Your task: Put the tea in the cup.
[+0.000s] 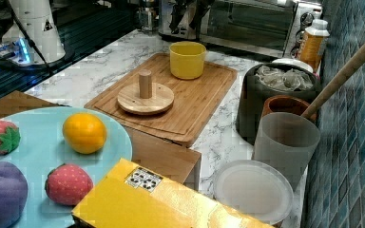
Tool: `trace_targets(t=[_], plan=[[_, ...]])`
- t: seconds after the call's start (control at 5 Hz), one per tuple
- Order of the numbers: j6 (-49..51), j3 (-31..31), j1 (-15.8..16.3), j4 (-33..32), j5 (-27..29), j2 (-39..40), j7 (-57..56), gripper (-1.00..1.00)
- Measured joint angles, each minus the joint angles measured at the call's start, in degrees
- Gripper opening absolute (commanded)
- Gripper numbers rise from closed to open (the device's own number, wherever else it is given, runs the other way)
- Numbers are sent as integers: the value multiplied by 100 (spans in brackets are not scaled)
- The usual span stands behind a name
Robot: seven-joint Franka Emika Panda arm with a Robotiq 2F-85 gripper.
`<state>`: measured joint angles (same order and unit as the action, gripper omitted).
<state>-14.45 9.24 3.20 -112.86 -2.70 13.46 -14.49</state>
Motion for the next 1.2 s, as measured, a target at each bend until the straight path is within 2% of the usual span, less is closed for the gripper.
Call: trace_targets(t=[1.2], plan=[[-127,8,6,6,0,20,0,100]])
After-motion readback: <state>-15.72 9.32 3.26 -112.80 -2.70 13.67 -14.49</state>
